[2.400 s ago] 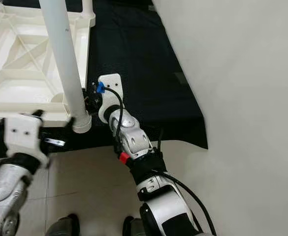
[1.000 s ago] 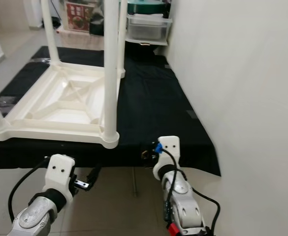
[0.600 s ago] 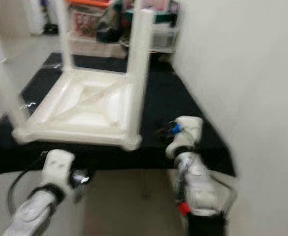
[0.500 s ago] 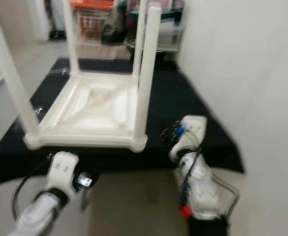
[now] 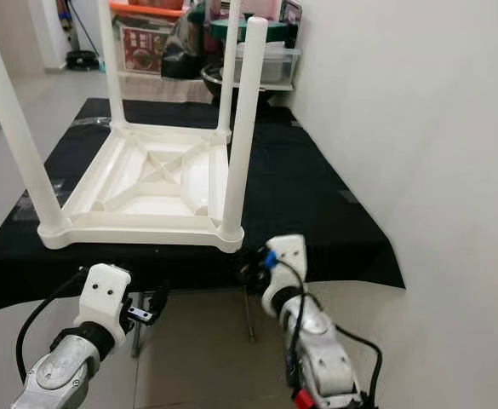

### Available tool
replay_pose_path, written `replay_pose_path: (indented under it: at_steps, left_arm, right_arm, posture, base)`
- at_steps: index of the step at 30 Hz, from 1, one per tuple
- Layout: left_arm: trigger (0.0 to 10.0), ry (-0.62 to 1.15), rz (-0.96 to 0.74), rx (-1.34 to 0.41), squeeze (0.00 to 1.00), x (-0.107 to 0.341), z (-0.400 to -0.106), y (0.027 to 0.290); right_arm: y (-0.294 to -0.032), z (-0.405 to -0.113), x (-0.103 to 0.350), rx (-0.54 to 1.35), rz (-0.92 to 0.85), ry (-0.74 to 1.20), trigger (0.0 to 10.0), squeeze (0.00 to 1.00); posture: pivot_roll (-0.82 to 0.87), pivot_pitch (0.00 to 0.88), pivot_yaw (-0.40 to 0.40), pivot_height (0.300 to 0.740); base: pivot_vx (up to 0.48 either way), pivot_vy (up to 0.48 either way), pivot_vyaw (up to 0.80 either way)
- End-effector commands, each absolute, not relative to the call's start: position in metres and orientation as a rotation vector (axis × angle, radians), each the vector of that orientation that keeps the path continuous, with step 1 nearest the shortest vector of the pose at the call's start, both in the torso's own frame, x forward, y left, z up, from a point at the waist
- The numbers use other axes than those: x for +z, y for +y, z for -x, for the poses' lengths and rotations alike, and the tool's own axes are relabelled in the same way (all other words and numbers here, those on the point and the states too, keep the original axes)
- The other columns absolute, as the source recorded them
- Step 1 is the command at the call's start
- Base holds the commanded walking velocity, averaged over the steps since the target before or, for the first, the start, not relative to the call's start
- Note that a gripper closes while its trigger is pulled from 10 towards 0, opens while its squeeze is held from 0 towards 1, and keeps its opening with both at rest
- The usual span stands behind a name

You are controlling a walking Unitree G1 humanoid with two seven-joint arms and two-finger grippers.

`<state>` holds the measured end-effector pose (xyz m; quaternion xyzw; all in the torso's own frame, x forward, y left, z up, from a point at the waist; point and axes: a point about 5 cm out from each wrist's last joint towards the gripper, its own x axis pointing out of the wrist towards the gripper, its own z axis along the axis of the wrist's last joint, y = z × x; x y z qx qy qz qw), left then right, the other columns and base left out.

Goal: Building children table

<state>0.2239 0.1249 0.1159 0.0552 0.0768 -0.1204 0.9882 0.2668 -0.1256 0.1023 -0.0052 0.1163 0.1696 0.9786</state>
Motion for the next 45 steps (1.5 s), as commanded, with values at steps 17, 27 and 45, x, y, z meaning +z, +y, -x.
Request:
replay_pose_path:
  at_steps: [17, 27, 45]
  left_arm:
    - [10.0, 0.196, -0.131, -0.231, 0.00, 0.106, -0.217, 0.122]
    - [10.0, 0.238, -0.148, -0.248, 0.00, 0.101, -0.215, 0.120]
    - [10.0, 0.175, -0.128, -0.174, 0.00, 0.114, -0.223, 0.128]
  right_arm:
    - [-0.142, -0.280, 0.109, 0.219, 0.107, 0.196, 10.0, 0.00]
    - [-0.155, -0.294, 0.124, 0.116, 0.066, 0.149, 10.0, 0.00]
    - [-0.144, -0.292, 0.115, 0.131, 0.029, 0.177, 10.0, 0.00]
  posture:
    - [0.10, 0.000, -0.114, 0.740]
    - [0.10, 0.000, -0.108, 0.740]
    - [0.10, 0.000, -0.114, 0.740]
  base:
    - [0.000, 0.000, 0.00]
    - [0.311, -0.362, 0.21]
    - [0.000, 0.000, 0.00]
